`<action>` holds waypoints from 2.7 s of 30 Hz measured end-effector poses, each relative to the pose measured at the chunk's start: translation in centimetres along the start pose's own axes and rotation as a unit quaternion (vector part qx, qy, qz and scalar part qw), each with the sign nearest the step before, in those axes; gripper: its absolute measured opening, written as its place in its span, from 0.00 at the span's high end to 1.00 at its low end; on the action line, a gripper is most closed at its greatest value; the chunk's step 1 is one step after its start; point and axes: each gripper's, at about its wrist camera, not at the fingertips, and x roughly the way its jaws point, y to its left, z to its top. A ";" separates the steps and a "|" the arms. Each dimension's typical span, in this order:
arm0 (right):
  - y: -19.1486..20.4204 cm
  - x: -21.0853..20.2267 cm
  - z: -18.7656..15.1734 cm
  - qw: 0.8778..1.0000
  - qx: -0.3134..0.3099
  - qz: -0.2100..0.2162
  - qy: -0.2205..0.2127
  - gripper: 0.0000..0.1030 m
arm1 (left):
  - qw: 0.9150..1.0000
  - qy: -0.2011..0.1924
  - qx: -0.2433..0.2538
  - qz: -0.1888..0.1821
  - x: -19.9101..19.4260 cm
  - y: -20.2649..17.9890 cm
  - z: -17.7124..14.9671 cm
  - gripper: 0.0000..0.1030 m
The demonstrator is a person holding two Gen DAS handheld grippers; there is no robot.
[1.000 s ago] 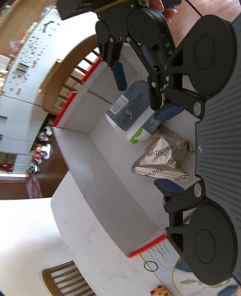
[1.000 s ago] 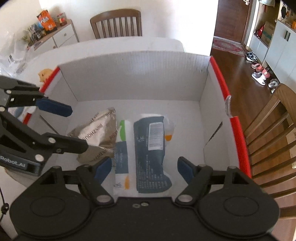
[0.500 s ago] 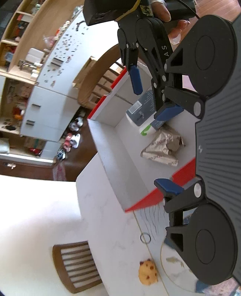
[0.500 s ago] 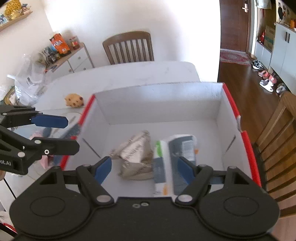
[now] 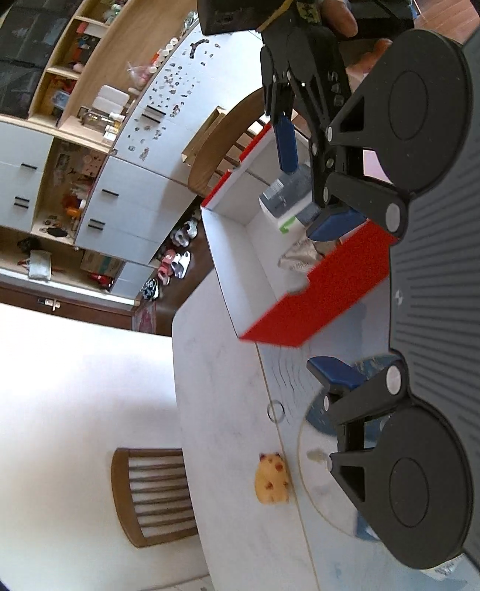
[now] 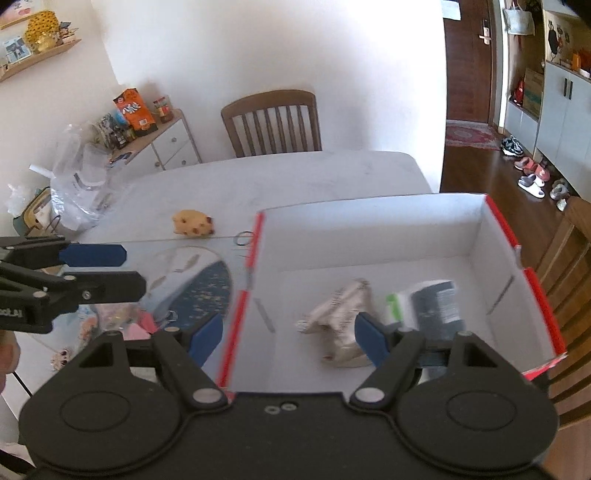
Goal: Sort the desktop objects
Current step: 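Withdraw both grippers from the box back toward the table items, then grasp the bunny pouch with the left gripper while the right grasps the black bag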
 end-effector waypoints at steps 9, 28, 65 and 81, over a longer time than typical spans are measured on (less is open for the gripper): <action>7.3 1.1 -0.8 1.000 -0.008 0.006 -0.009 0.13 | 1.000 -0.004 -0.001 0.007 -3.7 5.6 -3.4 0.26; 17.4 4.8 -3.1 1.000 0.000 0.000 -0.017 0.02 | 1.000 -0.008 -0.006 0.011 -7.9 15.8 -10.0 0.08; 17.9 12.3 -7.6 0.993 -0.004 -0.113 0.042 0.03 | 0.994 0.088 0.057 0.001 -5.6 20.5 -18.9 0.02; 15.7 14.9 -7.6 0.991 0.031 -0.107 0.068 0.22 | 0.995 0.088 0.041 0.014 -5.7 20.3 -19.9 0.31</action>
